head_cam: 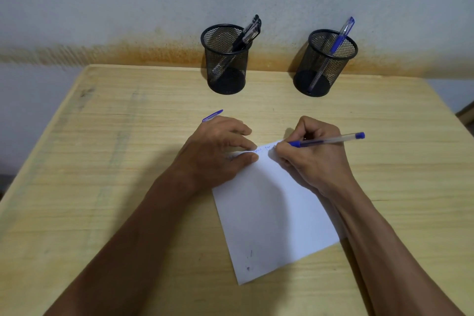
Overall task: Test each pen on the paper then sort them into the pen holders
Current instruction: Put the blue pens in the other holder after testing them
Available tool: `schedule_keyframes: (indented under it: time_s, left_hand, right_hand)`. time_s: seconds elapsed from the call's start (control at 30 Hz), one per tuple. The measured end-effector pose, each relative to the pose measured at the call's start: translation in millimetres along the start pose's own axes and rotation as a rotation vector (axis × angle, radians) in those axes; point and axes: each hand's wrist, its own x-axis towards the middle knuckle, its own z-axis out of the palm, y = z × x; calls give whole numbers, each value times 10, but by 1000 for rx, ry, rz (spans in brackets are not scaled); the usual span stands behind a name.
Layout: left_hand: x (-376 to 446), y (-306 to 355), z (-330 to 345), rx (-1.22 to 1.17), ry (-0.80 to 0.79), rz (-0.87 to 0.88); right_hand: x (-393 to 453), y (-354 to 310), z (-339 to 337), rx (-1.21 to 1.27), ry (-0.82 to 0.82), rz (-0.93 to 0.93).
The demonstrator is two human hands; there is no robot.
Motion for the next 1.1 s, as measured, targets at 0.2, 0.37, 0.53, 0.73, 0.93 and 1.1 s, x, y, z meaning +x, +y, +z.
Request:
schedule_keyframes:
  time_s: [0.2, 0.37, 0.53, 0.73, 0.93, 1.1]
  left_hand:
    - [4, 0, -1, -3, 0, 8]
    - [2, -12, 3, -12, -7, -4]
    - [4, -7, 3, -19, -10, -9]
    - [2, -8, 4, -24, -19, -23]
    - [6, -13, 11, -22, -14, -17]
    - [-4, -13, 8, -20, -23, -32]
  right_hand:
    - [19, 20, 3, 21, 12, 11]
    - [24, 45, 8, -37, 18, -8]
    - [48, 87, 11, 33, 12, 17]
    - [0, 34, 0, -45, 36, -22]
    - [21, 75, 12, 33, 54, 18]
    - [27, 109, -8, 0, 62, 12]
